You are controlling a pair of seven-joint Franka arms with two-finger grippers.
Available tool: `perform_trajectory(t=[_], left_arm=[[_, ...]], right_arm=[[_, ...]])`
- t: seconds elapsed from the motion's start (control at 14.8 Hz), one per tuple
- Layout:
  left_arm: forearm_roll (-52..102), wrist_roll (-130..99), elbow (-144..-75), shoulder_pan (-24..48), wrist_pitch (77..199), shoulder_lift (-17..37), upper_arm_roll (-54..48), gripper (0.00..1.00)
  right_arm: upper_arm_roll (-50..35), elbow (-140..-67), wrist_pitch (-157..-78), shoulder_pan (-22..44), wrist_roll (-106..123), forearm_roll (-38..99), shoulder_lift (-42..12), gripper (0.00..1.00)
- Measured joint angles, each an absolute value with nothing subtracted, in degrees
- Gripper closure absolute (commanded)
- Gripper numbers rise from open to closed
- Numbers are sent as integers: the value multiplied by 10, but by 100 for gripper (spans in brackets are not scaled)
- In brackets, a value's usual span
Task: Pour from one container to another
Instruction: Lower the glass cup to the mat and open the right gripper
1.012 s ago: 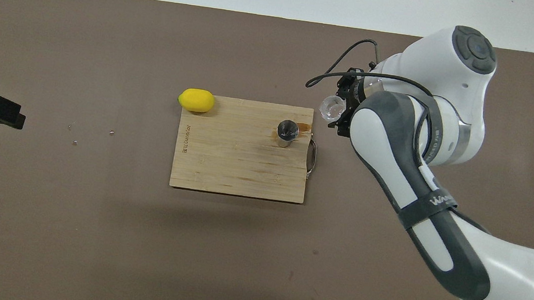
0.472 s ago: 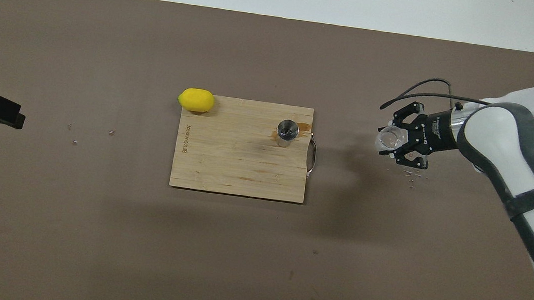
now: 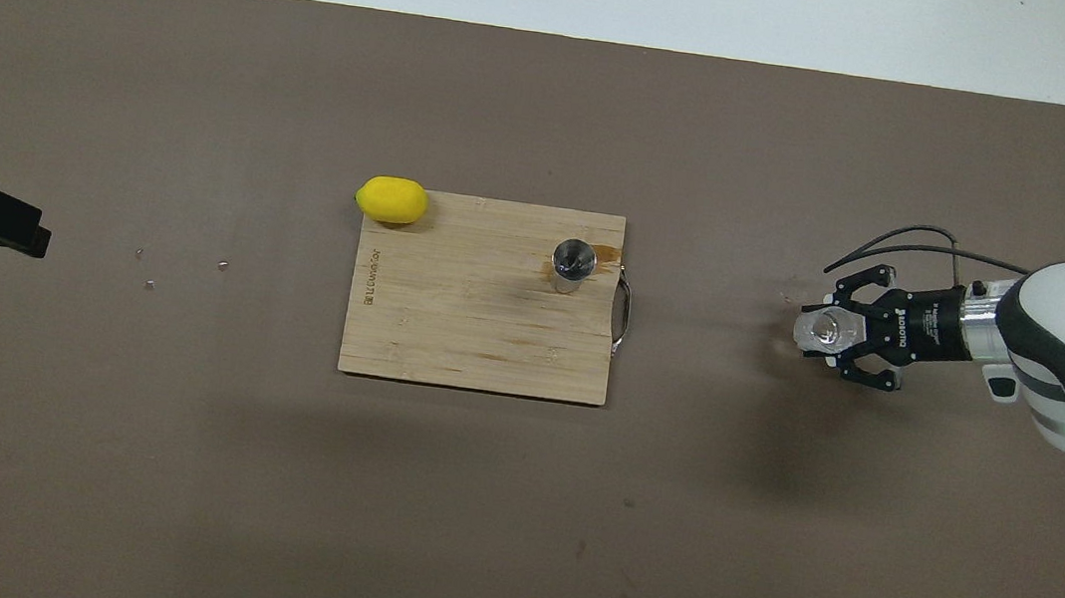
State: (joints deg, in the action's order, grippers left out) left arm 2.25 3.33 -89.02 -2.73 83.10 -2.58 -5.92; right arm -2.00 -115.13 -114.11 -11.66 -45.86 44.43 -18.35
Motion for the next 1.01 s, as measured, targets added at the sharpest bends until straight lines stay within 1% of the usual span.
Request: perform_trajectory(t=[0.4,1.01], left_arm=[[23,33,-890,-27,831,-26,-59,0],[23,33,-890,-27,831,-26,-59,0]], right_arm=[[-20,-1152,-1140,-140,-413,445,-215,98],[-19,-1152,-1154,-156,-404,445,-218,94]])
